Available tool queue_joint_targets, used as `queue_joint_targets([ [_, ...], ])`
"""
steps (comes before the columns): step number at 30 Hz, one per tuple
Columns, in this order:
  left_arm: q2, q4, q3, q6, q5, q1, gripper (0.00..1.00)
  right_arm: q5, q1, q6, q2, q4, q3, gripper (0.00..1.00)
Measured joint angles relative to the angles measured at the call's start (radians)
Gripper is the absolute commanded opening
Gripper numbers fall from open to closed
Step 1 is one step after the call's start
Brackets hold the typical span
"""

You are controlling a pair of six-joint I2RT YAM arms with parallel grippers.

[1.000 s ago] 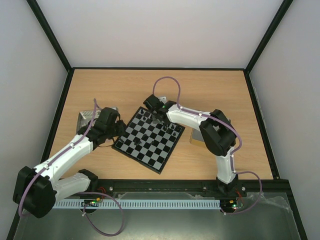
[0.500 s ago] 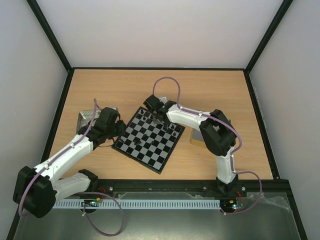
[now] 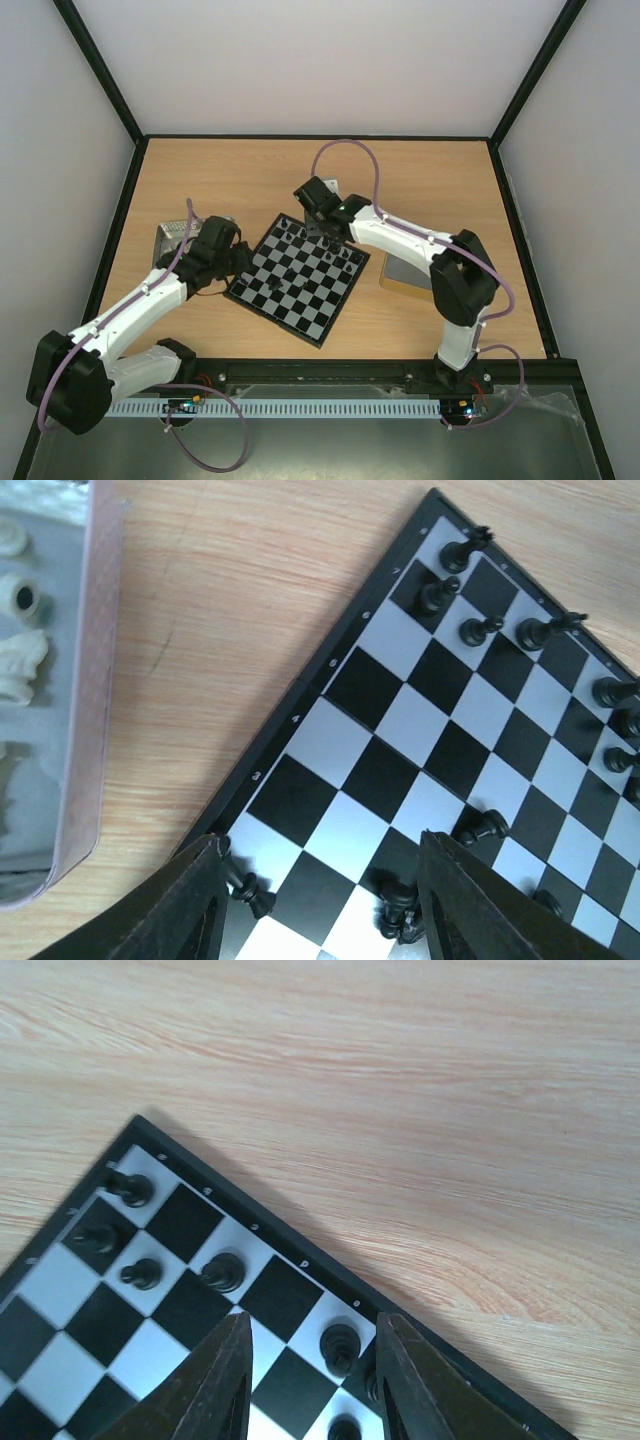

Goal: Set up the chess pieces on the board
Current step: Move the chess piece to the chessboard, then pick up the chess piece from the chessboard.

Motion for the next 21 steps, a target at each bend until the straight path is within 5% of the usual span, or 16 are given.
queue_joint_targets([
  [5, 0.0, -0.017, -0.026, -0.065, -0.032, 0.0, 0.55, -0.055, 0.006, 0.014, -0.108, 0.039, -0.054, 0.35],
  [12, 0.063, -0.002, -0.11, -0.163, -0.021, 0.002, 0.39, -0.114, 0.032, 0.037, -0.18, 0.077, -0.14, 0.34],
  [21, 0.15, 0.066, -0.122, -0.226, -0.042, 0.003, 0.36, -0.143, 0.045, 0.054, -0.221, 0.107, -0.202, 0.34],
])
